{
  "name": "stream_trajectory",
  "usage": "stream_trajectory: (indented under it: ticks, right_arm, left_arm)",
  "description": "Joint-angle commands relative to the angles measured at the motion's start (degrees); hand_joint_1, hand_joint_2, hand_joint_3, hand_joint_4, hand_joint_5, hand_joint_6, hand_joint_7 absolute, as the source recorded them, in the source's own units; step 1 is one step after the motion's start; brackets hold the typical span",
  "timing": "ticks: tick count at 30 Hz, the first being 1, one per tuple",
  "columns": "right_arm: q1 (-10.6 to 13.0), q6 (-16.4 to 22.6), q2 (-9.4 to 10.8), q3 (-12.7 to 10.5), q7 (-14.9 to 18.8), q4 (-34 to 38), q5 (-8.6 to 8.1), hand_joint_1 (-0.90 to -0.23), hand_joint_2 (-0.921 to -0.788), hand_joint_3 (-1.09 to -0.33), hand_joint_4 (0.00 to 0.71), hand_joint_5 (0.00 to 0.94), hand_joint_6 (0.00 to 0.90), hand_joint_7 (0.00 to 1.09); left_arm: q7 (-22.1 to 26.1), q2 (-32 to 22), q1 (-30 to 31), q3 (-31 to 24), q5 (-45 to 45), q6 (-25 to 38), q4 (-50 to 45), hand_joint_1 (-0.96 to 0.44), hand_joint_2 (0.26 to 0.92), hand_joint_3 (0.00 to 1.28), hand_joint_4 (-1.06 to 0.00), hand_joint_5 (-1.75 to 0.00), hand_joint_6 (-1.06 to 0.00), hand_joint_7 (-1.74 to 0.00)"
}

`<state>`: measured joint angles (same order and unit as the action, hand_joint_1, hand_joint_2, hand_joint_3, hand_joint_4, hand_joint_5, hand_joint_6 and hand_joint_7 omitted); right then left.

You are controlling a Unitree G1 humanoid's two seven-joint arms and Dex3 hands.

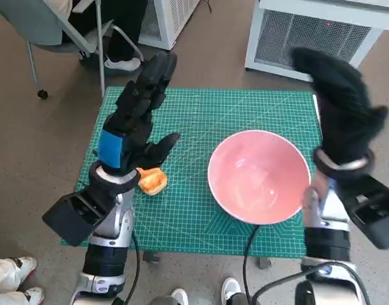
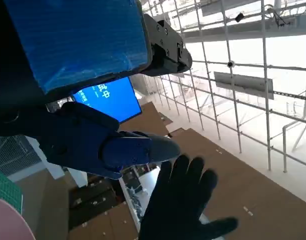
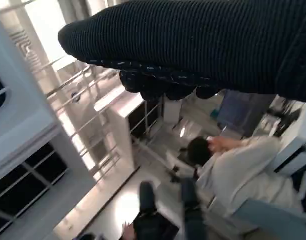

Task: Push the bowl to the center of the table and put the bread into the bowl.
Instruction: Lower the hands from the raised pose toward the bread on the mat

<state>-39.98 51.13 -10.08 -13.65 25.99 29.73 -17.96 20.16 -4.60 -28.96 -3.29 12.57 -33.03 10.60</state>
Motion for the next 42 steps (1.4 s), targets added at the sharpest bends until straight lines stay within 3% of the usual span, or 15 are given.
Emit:
stream_trajectory:
  ticks: [1, 5, 11, 15, 21, 26, 34, 42]
  right_arm:
    - [4.53, 2.0, -1.29, -3.58, -4.07, 4.52, 1.49, -0.569, -0.921, -0.83, 0.235, 0.025, -0.001, 0.6]
    - [7.15, 3.88, -1.69, -5.43, -7.92, 7.25, 3.58, -0.559, -0.921, -0.832, 0.234, 0.026, -0.001, 0.61]
    - [11.94, 5.34, -1.09, -7.02, -15.59, 8.29, 9.48, -0.531, -0.921, -0.878, 0.23, 0.027, -0.001, 0.61]
    - [14.37, 6.71, -0.7, -7.53, -18.74, 10.62, 11.13, -0.512, -0.921, -0.924, 0.226, 0.028, -0.001, 0.59]
    - [16.0, 7.92, 0.46, -7.47, -20.23, 17.62, 9.93, -0.491, -0.921, -0.971, 0.208, 0.024, -0.001, 0.56]
    - [16.51, 8.3, 1.54, -6.67, -20.98, 24.23, 10.66, -0.503, -0.921, -0.982, 0.21, 0.03, -0.001, 0.55]
    - [14.14, 5.47, 2.23, -6.67, -17.59, 37.0, 8.72, -0.527, -0.921, -0.94, 0.223, 0.032, -0.001, 0.49]
    - [10.96, 0.95, 4.39, -6.47, -15.97, 41.55, 8.11, -0.54, -0.921, -0.892, 0.225, 0.019, 0.009, 0.53]
  left_arm:
    - [0.1, -0.21, 1.43, -0.5, 1.36, 0.37, -1.27, -0.52, 0.921, 0.29, -0.25, 0.0, -0.38, -0.01]
    - [-0.23, -0.16, 1.98, -0.54, 1.44, 0.67, -1.7, -0.52, 0.921, 0.28, -0.25, 0.0, -0.39, -0.01]
    - [-0.44, 0.02, 2.63, -0.6, 1.75, 1.47, -2.39, -0.52, 0.921, 0.28, -0.25, 0.0, -0.4, -0.01]
    - [-0.41, 0.22, 2.89, -0.59, 2.15, 2.23, -2.85, -0.52, 0.921, 0.27, -0.25, 0.0, -0.4, -0.01]
    - [-0.32, 0.26, 3.27, -0.64, 2.46, 3.1, -3.5, -0.51, 0.921, 0.26, -0.25, 0.0, -0.41, -0.02]
    - [-0.21, 0.2, 3.5, -0.67, 2.68, 3.71, -3.9, -0.51, 0.921, 0.26, -0.26, 0.0, -0.41, -0.01]
    - [0.14, -0.27, 3.46, -0.87, 2.93, 4.43, -4.11, -0.5, 0.921, 0.26, -0.26, 0.0, -0.41, -0.01]
    - [0.58, -0.95, 3.24, -1.24, 2.59, 4.31, -3.91, -0.51, 0.921, 0.26, -0.26, 0.0, -0.41, -0.01]
